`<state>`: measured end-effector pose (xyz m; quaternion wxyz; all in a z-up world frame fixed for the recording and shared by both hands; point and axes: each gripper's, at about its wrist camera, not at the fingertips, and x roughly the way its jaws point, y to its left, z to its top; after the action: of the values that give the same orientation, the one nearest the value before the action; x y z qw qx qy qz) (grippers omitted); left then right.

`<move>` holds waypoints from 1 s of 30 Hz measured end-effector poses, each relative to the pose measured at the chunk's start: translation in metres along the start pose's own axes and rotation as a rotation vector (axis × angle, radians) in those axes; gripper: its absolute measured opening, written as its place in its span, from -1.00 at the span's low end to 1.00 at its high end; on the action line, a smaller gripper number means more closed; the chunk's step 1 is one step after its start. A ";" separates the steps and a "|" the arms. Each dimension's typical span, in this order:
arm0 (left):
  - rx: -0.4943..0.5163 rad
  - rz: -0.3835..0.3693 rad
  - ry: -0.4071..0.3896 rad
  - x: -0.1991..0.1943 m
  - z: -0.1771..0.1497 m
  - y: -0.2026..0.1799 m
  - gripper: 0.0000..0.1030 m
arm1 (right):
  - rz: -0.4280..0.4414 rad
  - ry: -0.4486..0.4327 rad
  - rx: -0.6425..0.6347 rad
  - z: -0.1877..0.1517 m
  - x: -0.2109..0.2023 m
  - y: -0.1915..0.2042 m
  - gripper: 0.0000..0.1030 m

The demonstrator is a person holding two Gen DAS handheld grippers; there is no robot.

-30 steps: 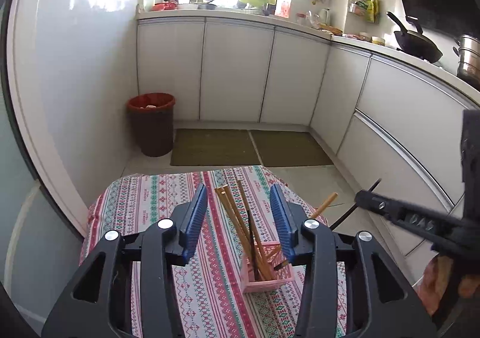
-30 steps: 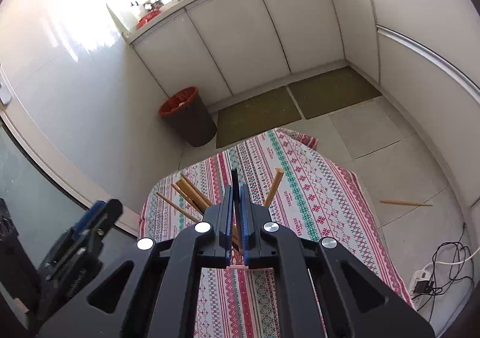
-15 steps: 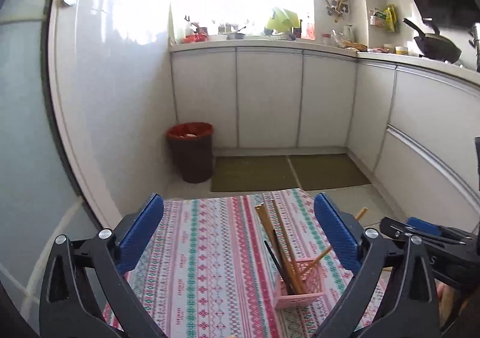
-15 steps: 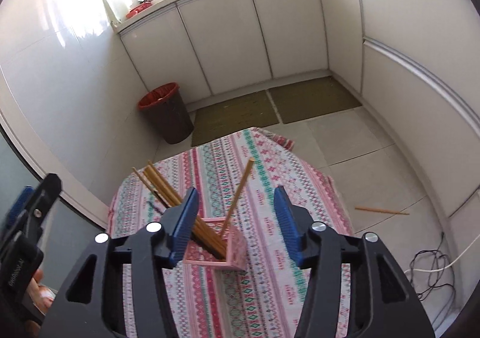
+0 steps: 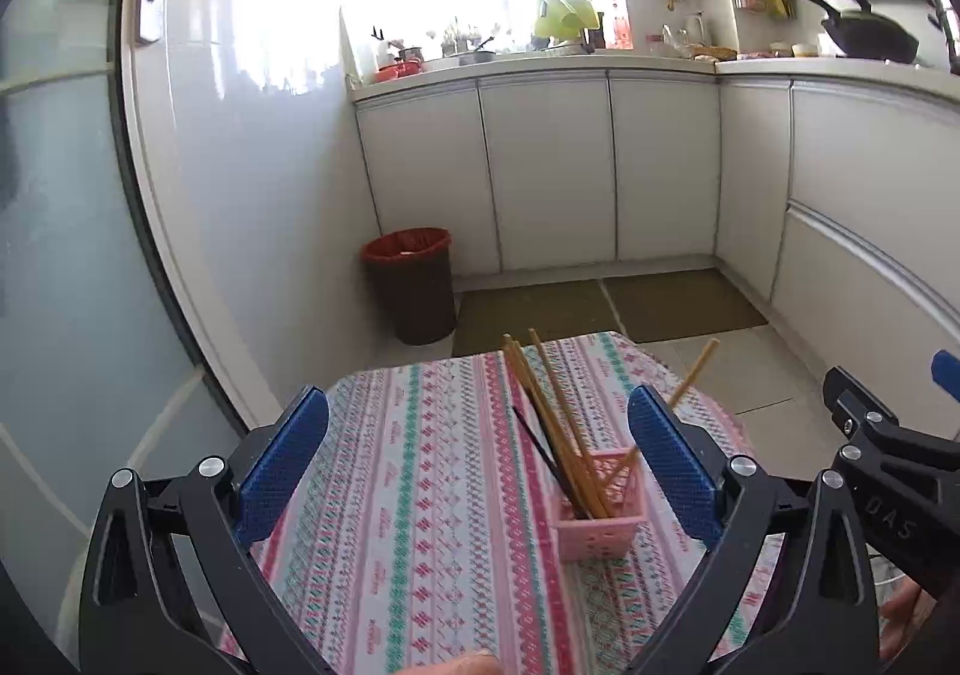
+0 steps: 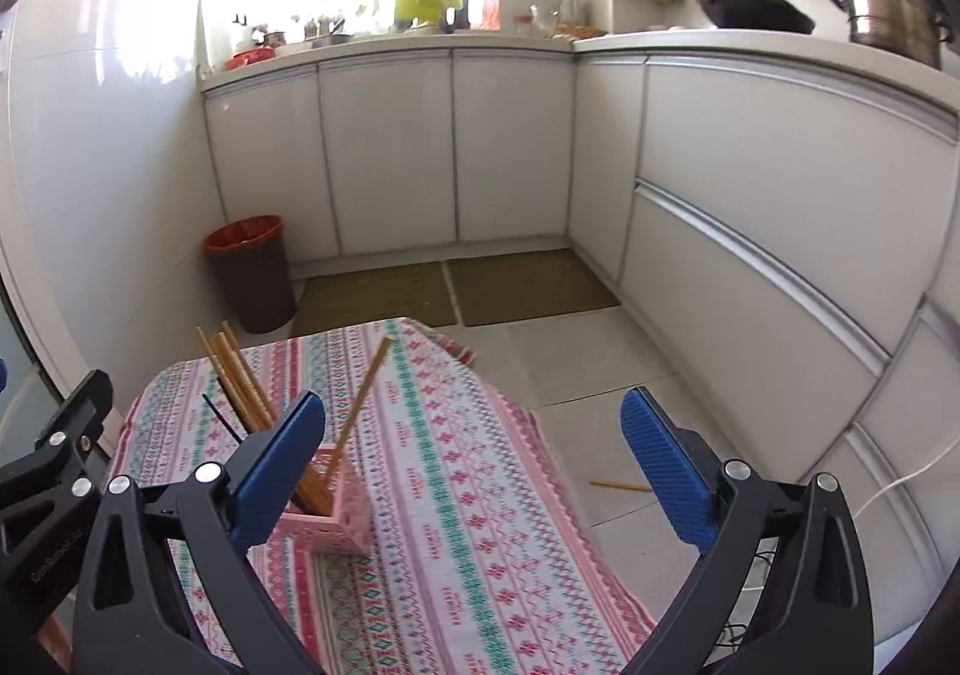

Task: Organize utensils

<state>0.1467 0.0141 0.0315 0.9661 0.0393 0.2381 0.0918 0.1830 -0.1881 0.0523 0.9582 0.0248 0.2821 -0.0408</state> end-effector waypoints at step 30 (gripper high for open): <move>-0.030 -0.078 -0.045 -0.033 -0.009 -0.014 0.86 | -0.013 -0.031 0.061 -0.006 -0.050 -0.036 0.87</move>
<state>0.1163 -0.0056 0.0371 0.9746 0.0174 0.2161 0.0566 0.1346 -0.2203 0.0733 0.9610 0.0514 0.2658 -0.0562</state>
